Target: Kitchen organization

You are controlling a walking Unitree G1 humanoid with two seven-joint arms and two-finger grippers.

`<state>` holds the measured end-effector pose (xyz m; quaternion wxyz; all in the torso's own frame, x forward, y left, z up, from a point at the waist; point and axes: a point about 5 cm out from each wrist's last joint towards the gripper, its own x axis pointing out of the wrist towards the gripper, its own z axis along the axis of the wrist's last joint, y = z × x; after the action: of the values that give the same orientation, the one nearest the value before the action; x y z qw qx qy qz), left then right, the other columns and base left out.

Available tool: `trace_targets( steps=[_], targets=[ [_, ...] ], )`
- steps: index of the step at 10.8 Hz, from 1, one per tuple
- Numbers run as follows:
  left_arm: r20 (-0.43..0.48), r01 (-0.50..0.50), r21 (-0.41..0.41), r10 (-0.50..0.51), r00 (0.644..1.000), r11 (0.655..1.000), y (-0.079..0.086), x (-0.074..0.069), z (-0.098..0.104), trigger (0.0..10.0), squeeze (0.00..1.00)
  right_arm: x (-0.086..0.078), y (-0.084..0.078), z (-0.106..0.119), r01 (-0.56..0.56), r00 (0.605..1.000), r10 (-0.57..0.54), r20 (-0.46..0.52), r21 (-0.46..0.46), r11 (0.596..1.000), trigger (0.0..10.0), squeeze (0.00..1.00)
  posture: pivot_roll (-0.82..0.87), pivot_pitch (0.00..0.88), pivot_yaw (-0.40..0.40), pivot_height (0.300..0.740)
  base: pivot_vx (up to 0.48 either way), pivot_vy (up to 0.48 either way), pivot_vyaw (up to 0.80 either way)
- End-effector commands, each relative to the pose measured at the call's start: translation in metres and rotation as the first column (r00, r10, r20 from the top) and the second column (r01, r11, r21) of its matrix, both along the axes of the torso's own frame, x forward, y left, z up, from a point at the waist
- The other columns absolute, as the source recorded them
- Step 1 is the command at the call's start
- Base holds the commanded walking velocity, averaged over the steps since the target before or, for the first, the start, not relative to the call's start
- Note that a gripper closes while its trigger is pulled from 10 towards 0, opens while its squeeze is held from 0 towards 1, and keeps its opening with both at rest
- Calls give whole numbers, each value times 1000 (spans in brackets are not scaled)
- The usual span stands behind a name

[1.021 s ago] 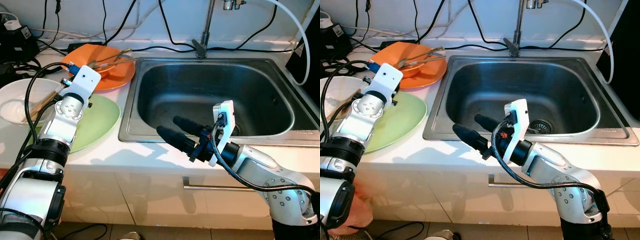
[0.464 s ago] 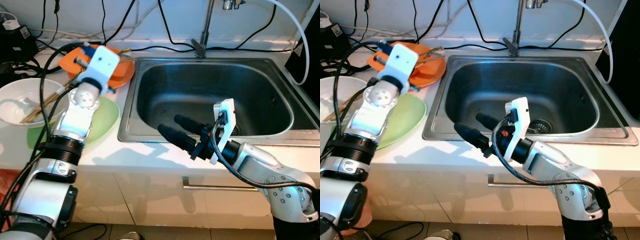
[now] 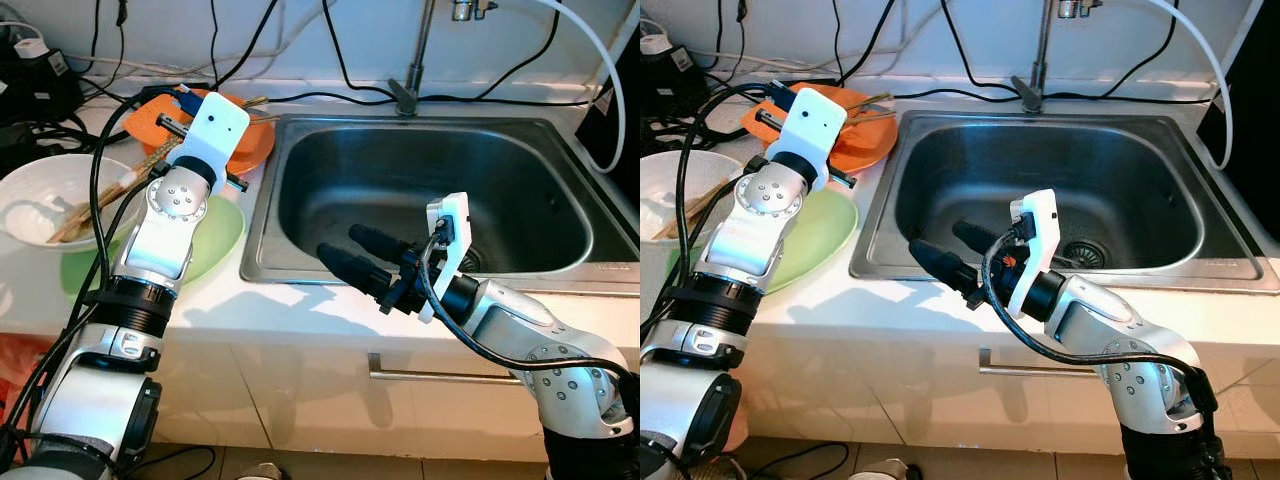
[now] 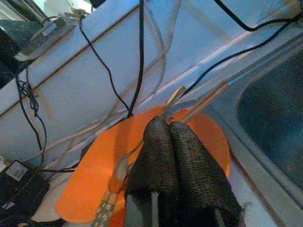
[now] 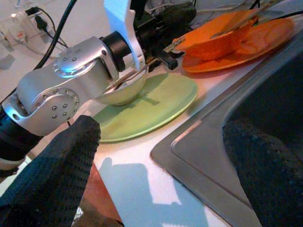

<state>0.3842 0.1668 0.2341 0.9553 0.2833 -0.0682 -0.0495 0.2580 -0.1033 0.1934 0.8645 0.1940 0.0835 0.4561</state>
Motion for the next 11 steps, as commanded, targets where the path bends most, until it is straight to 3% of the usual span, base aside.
trace_targets(
  steps=[1, 3, 4, 6, 9, 10, 11],
  targets=[
    [41, -12, -28, 13, 999, 1000, 3, -3, 6, 10000, 1000, 0, 2, 1, -9, 1000, 9, 9, 4, 1000, 10000, 0, 112, 4, 42, 740, 0, 0, 0],
    [178, -61, -27, 65, 982, 998, 6, -10, 16, 10000, 1000, 0, 3, 0, -9, 1000, 9, 8, 6, 1000, 10000, 0, 118, 7, 42, 740, 0, 0, 0],
    [200, -123, 5, 119, 973, 992, 18, -19, 16, 10000, 1000, 0, 3, -1, -10, 1000, 10, 5, 6, 1000, 10000, 0, 126, 10, 39, 740, 0, 0, 0],
    [201, -243, 69, 225, 953, 968, 46, -26, 27, 10000, 1000, 0, 3, -2, -12, 1000, 12, 2, 8, 1000, 10000, 0, 134, 10, 40, 740, 0, 0, 0],
    [136, -293, 25, 287, 948, 956, 61, -27, 25, 10000, 1000, 1, 4, -4, -15, 1000, 16, -3, 9, 1000, 10000, 0, 139, 6, 42, 740, 0, 0, 0],
    [69, -223, 0, 223, 972, 975, 50, -27, 12, 10000, 1000, 1, 5, -4, -17, 1000, 17, -2, 12, 1000, 10000, 0, 138, 3, 44, 740, 0, 0, 0],
    [49, -183, 27, 181, 982, 983, 42, -26, 5, 10000, 1000, 1, 5, -4, -18, 1000, 18, -2, 12, 1000, 10000, 0, 136, 2, 44, 740, 0, 0, 0]
  ],
)
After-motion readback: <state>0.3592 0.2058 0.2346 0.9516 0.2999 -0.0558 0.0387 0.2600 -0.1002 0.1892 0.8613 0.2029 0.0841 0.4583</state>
